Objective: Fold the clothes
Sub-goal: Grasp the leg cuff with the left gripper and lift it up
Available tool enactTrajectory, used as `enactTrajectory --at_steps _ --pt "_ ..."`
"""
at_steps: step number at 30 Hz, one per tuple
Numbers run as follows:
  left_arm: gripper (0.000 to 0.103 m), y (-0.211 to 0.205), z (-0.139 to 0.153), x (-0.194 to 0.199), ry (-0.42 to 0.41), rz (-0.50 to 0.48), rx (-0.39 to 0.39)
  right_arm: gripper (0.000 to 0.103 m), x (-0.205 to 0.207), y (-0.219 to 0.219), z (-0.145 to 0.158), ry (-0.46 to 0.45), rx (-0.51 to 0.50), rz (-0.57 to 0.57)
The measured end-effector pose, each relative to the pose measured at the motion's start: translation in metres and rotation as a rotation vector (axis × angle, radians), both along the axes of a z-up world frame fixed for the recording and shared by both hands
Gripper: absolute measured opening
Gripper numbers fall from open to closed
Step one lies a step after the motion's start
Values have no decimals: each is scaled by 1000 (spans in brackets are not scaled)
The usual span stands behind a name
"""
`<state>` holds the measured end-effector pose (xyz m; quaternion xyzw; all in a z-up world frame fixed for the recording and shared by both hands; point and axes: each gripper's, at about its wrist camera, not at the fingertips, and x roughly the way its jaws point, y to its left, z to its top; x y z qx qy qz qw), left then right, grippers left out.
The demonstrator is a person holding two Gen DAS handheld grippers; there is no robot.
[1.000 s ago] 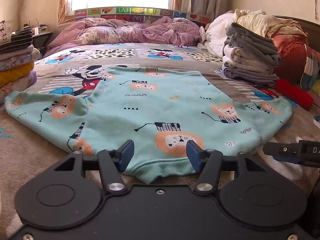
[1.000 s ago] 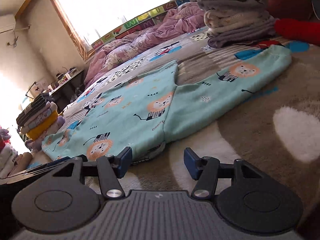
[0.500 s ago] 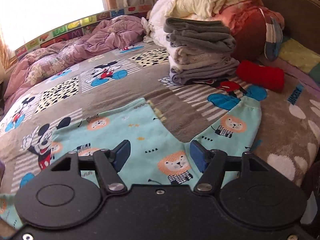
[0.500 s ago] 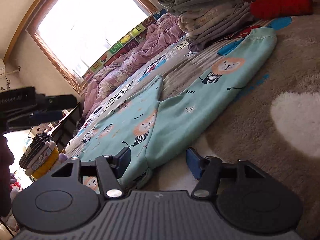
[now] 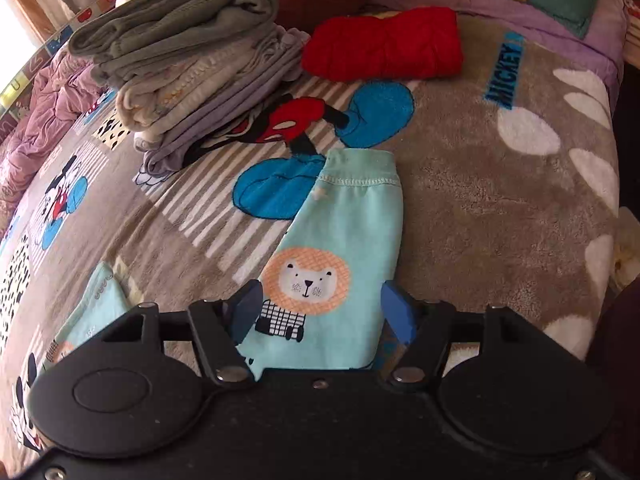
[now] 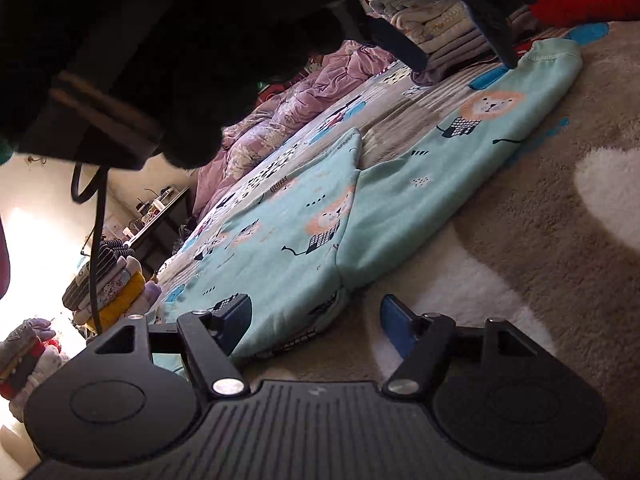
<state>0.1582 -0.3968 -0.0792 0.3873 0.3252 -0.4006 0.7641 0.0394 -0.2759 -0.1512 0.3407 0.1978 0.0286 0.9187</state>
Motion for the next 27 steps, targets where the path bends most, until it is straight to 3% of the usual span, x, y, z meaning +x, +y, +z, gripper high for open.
enactTrajectory --at_steps 5,9,13,14,15,17,21,24,27 --pt "66 -37 -15 -13 -41 -59 75 71 3 4 -1 -19 -37 10" --pt "65 -58 -39 -21 -94 -67 185 71 6 0 -1 -21 -13 17" --pt "65 -67 -59 -40 -222 -129 282 71 6 1 -2 -20 -8 17" --pt "63 -69 -60 -42 -247 -143 301 71 5 2 -2 -20 -12 17" --pt "51 -71 -61 -43 -263 -145 312 71 4 2 -2 -23 -15 18" --pt "39 -77 -63 -42 -299 -135 340 71 5 5 -2 -27 -36 24" --pt "36 -83 -71 -43 -335 -107 367 71 5 11 -3 -36 -93 37" --pt "36 -84 -87 -60 -457 -163 433 71 2 11 -3 -41 -100 39" --pt "36 -85 -97 -66 -526 -216 476 71 -2 13 -4 -49 -124 41"
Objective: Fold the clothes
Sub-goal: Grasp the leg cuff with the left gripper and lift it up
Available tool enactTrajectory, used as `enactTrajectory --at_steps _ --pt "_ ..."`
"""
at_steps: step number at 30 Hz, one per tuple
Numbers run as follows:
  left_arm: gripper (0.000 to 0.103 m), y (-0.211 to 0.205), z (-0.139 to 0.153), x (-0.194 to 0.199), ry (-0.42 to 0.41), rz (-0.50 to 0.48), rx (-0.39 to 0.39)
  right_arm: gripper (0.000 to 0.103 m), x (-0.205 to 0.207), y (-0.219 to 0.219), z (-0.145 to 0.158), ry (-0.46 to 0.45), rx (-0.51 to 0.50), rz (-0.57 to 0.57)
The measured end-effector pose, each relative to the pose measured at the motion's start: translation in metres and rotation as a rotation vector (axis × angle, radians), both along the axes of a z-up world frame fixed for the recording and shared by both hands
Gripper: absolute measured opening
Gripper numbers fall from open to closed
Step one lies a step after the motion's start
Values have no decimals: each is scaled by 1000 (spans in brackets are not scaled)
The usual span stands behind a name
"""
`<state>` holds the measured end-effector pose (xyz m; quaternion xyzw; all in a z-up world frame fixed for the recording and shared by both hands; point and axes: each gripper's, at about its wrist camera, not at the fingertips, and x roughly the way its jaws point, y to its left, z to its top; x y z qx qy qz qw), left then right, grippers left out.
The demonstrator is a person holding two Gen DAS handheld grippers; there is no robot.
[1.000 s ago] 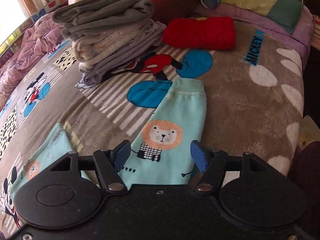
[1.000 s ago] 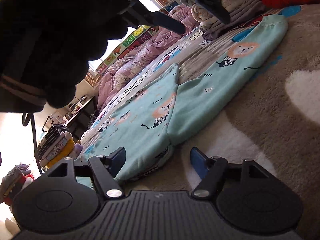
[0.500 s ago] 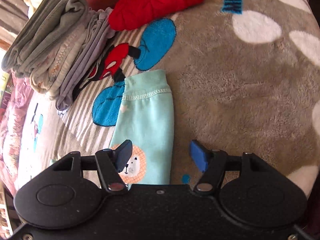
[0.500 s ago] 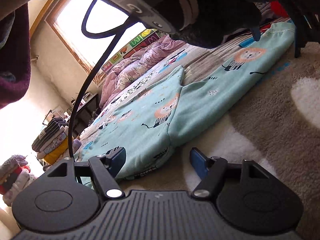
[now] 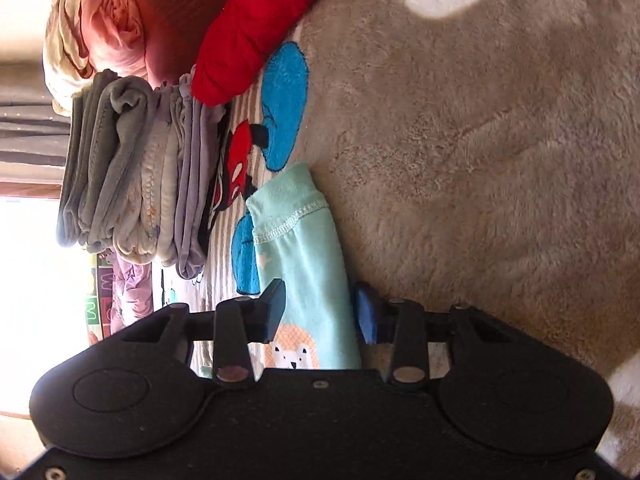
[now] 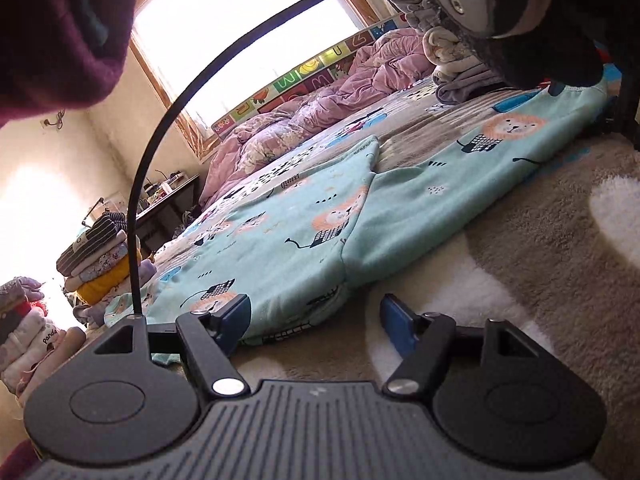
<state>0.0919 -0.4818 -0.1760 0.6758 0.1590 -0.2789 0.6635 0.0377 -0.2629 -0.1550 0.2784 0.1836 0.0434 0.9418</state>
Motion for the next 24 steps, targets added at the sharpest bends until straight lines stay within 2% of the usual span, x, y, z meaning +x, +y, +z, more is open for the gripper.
enactTrajectory --at_steps 2,4,5,8,11,15,20,24 --pt "35 -1 3 9 -2 12 -27 71 0 1 0 -1 -17 5" --pt "11 0 9 19 23 49 -67 71 -1 1 0 0 -24 8" --pt "6 3 16 23 57 68 -99 71 -2 1 0 0 -24 8" --pt "6 17 49 34 119 105 -234 71 -2 1 2 7 -22 2" --pt "5 44 98 49 206 162 -417 71 -3 7 9 21 -93 -35" --pt "5 97 165 70 306 234 -669 71 3 2 10 31 -47 -67" --pt "5 172 221 93 324 300 -911 73 14 10 13 42 -70 -79" --pt "5 229 246 113 310 368 -1037 73 21 18 15 45 -96 -86"
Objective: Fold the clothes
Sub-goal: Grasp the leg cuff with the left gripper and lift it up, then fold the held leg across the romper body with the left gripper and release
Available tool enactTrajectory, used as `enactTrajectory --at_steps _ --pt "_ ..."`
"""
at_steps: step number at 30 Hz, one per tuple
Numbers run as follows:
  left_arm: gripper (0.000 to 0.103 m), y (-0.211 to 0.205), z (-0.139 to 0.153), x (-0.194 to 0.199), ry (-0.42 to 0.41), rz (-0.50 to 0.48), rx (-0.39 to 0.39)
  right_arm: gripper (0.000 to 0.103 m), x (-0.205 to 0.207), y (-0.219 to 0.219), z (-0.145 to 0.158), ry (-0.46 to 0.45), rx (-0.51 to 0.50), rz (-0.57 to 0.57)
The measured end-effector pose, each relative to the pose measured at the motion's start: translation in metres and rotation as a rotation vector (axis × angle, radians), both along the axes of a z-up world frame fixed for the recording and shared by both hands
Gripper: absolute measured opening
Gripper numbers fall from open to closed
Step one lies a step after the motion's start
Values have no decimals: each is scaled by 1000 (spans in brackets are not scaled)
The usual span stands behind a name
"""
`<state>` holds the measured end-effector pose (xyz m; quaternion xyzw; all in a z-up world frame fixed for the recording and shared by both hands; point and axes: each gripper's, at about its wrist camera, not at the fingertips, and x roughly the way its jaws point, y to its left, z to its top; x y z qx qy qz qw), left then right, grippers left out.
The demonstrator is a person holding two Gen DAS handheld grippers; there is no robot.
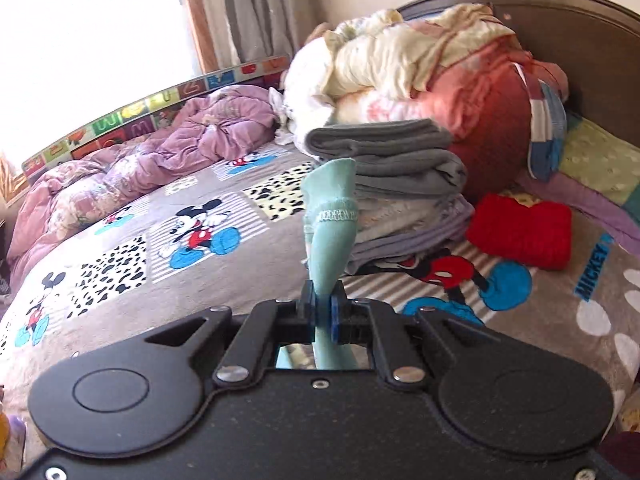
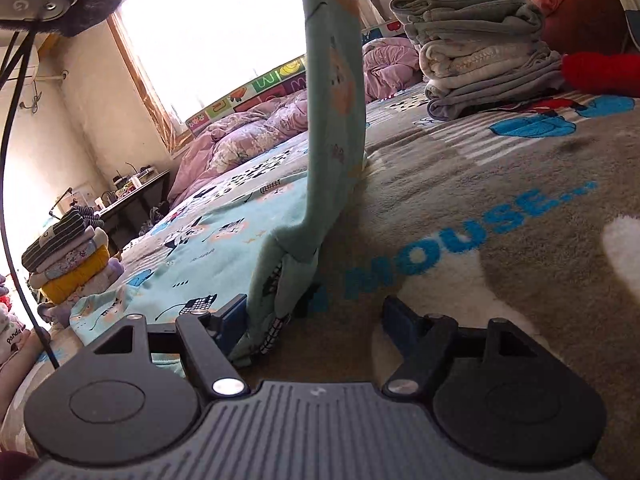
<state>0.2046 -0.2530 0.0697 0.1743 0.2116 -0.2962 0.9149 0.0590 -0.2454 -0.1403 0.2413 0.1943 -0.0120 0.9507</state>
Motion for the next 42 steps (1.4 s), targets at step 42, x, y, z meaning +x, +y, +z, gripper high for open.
enactTrajectory --at_steps 42 --pt "5 317 -153 29 253 397 -589 52 -13 67 3 -13 -641 77"
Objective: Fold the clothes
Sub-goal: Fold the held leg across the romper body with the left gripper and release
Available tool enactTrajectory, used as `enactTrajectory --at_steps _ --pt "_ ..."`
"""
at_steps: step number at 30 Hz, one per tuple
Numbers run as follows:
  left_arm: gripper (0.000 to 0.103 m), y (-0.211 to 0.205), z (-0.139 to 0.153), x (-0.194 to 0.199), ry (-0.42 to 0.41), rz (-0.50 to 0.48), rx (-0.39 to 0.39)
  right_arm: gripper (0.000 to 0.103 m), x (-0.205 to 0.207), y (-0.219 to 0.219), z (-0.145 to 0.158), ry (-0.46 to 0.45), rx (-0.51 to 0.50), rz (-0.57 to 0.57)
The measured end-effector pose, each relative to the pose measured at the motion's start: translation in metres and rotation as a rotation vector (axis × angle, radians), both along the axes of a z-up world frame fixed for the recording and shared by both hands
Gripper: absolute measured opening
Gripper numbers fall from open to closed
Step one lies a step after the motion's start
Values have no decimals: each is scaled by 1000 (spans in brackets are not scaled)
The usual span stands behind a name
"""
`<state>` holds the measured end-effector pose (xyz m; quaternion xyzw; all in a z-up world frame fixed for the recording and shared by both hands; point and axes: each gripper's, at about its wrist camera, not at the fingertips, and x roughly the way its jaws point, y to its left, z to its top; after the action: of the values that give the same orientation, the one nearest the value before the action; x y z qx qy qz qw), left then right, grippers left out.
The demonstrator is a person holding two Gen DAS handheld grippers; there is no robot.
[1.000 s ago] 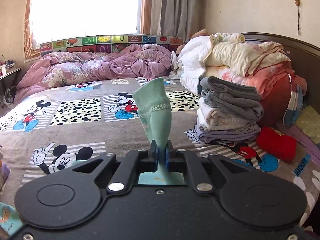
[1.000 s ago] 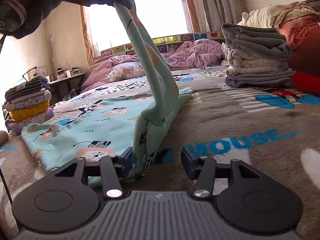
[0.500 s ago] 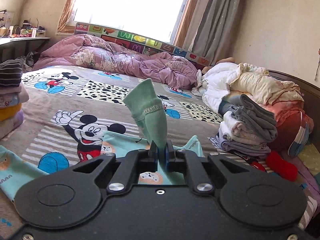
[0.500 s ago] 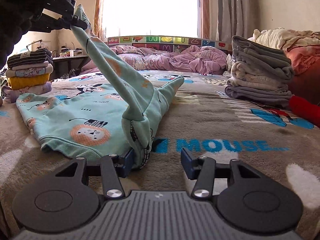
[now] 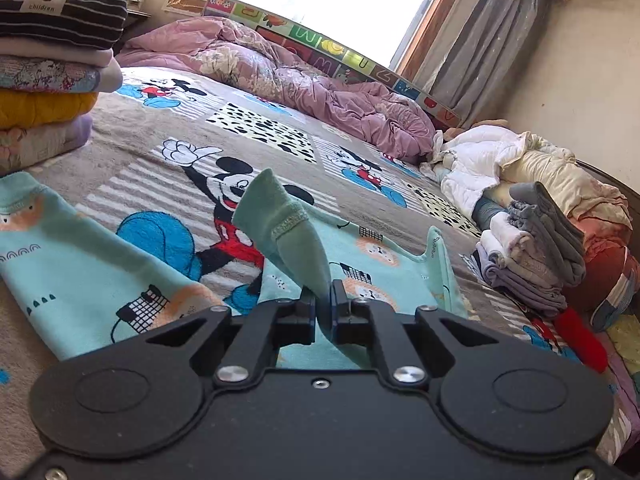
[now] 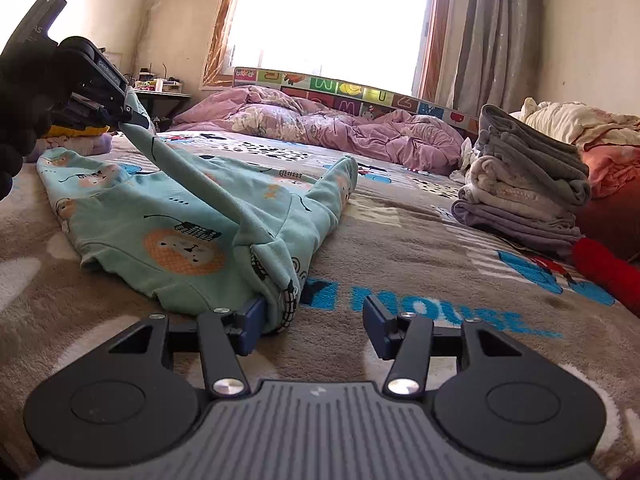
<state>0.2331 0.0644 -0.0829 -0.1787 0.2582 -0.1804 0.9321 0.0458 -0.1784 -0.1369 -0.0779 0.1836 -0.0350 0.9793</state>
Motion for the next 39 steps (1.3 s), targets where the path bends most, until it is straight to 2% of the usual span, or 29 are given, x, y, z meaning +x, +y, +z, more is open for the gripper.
enactTrajectory --at_steps 5,9,13,15,17,19,24,28,33,35,39 --pt "5 1 -7 -1 24 20 42 52 -2 4 3 14 -64 32" --pt "5 -6 -15 2 47 21 100 49 -2 1 8 80 -72 91" --pt "5 -5 -17 3 62 30 100 49 -14 8 18 91 -138 165" --pt "5 -5 -18 4 66 31 102 51 -25 17 24 61 -169 193" --pt "5 -4 -18 4 67 34 105 62 -29 26 29 24 -193 229" --pt "5 -4 -17 4 67 34 107 65 -23 33 33 -8 -215 261" --pt "5 -3 -16 1 52 36 122 67 23 37 37 -27 -209 309" --pt "5 1 -8 -5 -9 69 128 67 51 31 20 100 -131 395" --pt "6 3 -6 -7 -25 92 144 66 38 34 20 75 -140 436" --pt "6 1 -8 -6 -22 91 156 67 38 33 19 93 -130 436" --pt "6 -4 -20 1 33 101 219 70 46 26 21 155 -68 466"
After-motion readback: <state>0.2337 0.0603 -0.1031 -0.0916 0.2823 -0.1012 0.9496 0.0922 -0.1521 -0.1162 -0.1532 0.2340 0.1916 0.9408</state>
